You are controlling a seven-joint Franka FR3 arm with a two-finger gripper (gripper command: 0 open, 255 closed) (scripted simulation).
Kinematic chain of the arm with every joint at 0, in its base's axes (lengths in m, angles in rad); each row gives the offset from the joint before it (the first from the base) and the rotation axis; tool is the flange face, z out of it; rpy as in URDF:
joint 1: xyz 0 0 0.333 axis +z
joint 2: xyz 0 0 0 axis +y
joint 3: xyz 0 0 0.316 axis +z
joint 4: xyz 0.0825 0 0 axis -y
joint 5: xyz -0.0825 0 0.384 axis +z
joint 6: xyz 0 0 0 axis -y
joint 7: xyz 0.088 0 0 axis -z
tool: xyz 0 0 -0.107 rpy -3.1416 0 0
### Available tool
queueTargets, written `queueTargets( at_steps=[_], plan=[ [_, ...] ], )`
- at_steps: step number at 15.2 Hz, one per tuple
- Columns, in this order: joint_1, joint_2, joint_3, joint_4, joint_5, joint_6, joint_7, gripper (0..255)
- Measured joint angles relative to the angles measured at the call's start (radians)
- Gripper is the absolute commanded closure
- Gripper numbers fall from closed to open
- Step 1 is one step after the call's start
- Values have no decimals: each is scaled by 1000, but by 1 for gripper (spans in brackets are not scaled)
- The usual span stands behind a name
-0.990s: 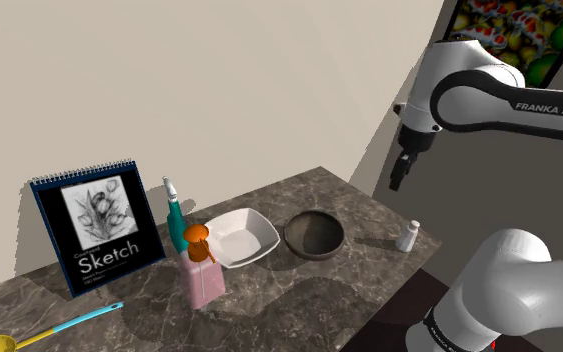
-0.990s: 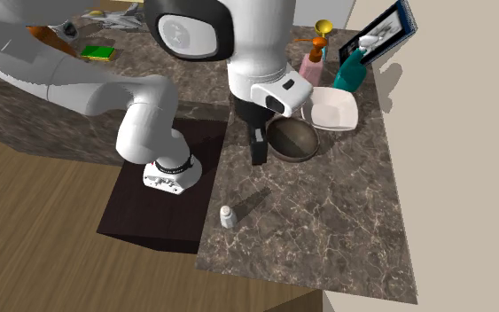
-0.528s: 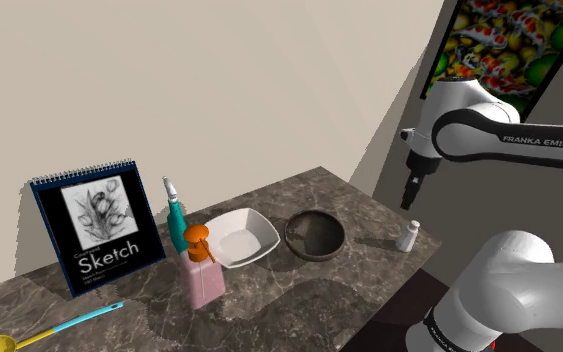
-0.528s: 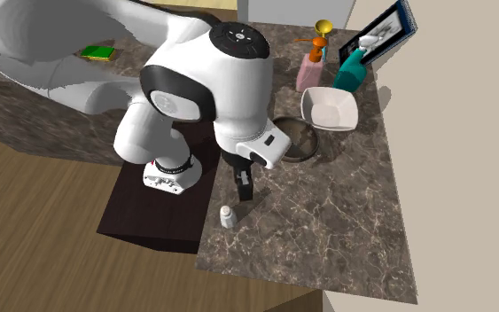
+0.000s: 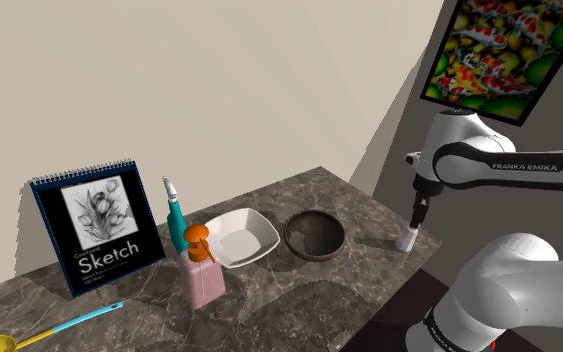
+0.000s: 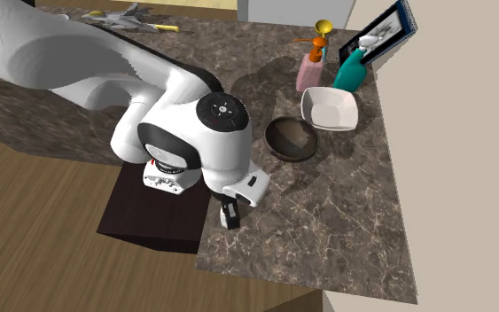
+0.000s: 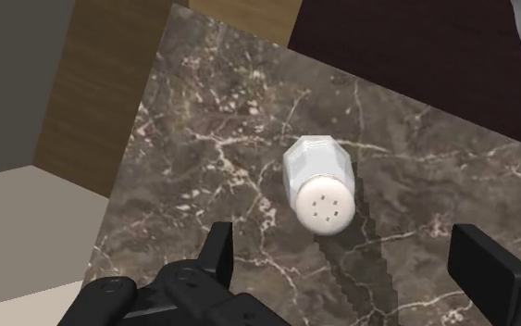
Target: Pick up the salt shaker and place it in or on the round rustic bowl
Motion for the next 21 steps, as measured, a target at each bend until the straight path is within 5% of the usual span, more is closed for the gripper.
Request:
queueTargets(
  at_steps=[12,13,21],
  plan=[
    [-20,65,-52,-54,-57,117,4,0],
    [-20,65,-52,-54,-57,117,4,255],
    [-19,65,-52,-53,-56,117,4,255]
  ],
)
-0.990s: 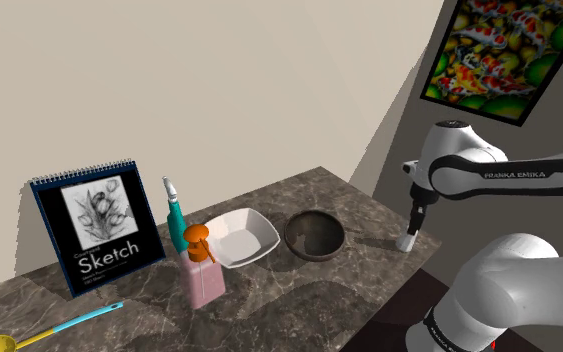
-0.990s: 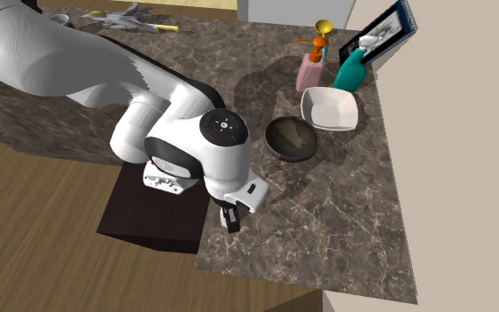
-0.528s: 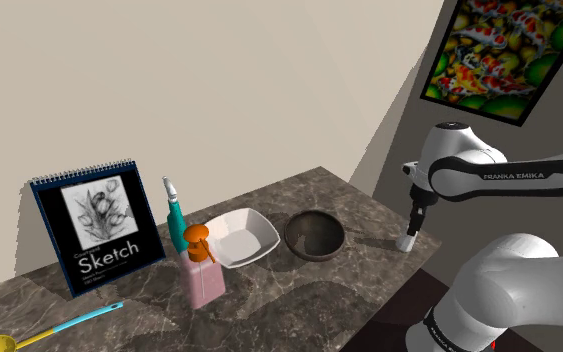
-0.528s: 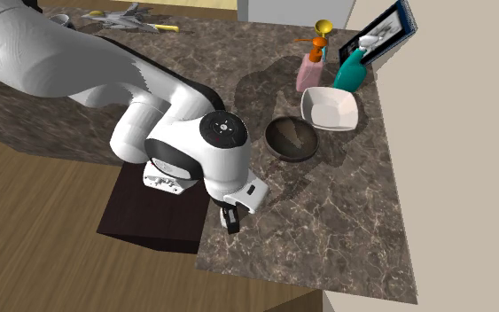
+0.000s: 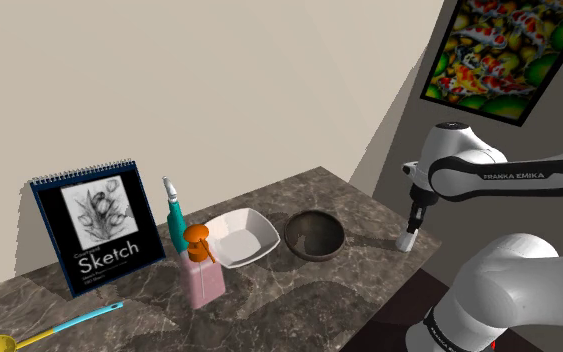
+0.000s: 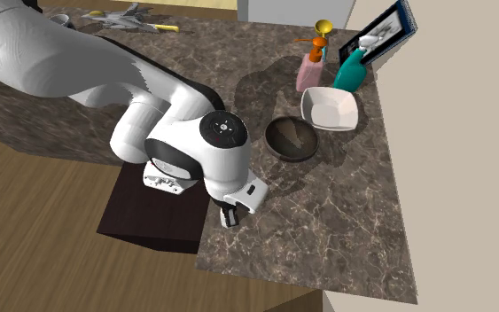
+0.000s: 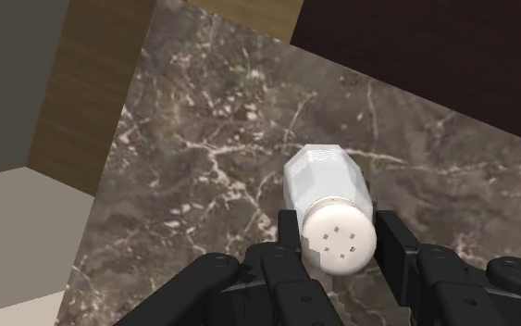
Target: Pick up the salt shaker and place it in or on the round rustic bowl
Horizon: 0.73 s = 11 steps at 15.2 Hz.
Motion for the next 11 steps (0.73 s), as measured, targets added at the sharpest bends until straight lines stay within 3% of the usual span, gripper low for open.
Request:
queueTargets(
  at_steps=[3,11],
  plan=[
    [1,-5,3,4,4,-9,-2,255],
    [15,-77,53,70,60,-143,-20,255]
  ],
)
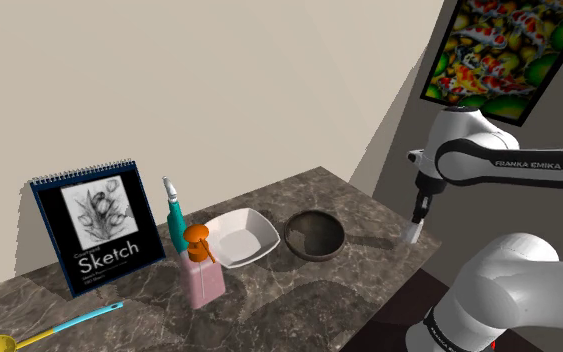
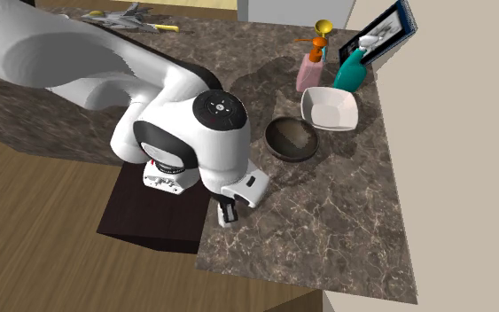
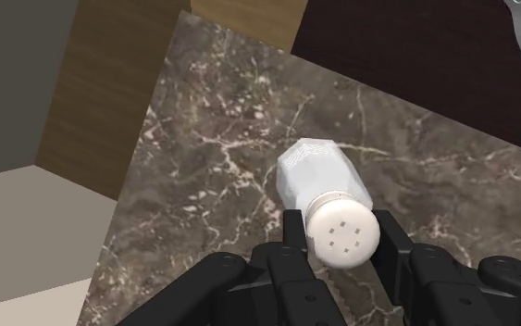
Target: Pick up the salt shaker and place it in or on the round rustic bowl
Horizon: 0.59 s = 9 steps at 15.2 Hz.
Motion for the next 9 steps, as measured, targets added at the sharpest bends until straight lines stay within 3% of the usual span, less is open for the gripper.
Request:
queueTargets(
  at_steps=[9],
  plan=[
    [21,-39,52,100,57,-137,-18,255]
  ],
)
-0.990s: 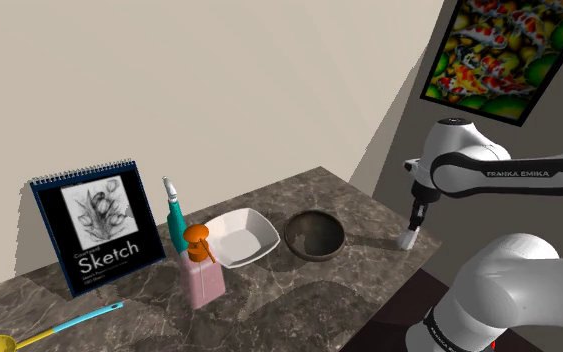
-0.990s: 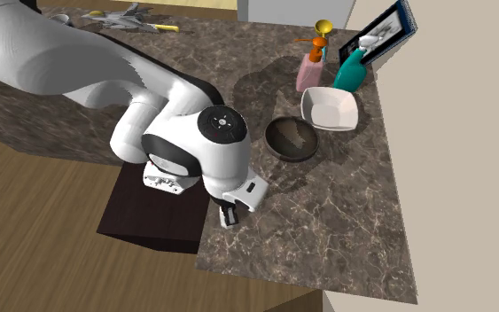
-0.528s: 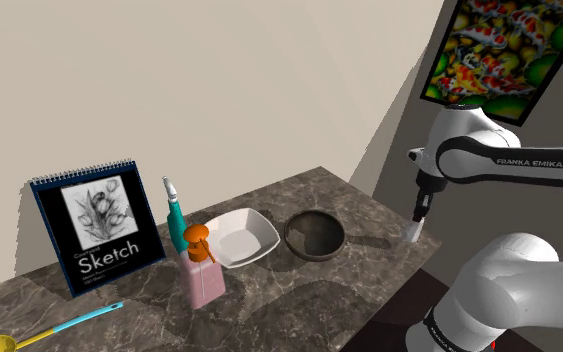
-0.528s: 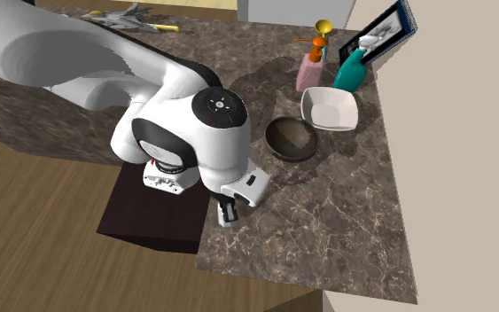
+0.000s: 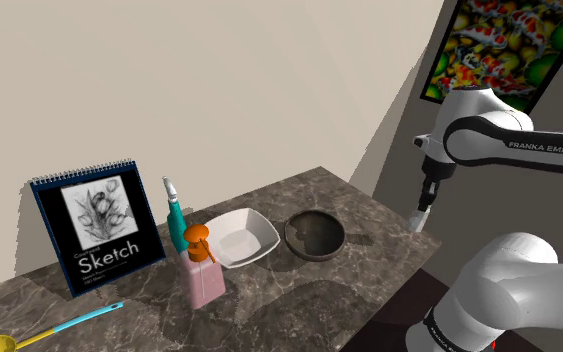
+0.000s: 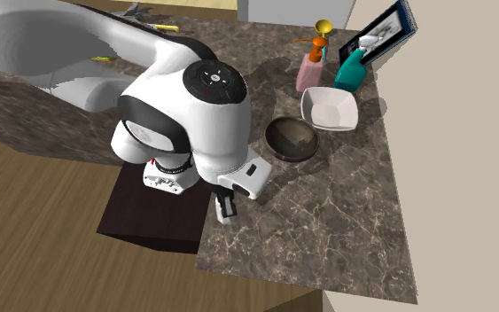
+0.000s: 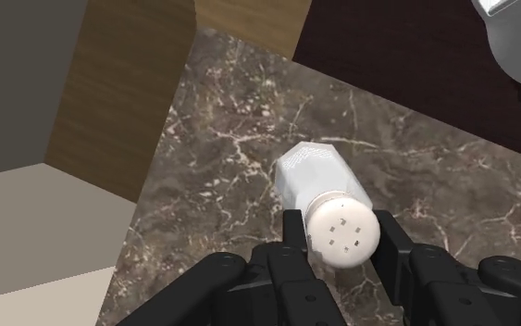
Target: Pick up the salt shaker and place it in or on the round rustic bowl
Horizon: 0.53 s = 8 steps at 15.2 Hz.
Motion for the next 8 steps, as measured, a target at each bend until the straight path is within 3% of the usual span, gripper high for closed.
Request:
queueTargets(
  at_steps=[8],
  plan=[
    [15,-11,39,95,40,-105,-13,255]
  ],
)
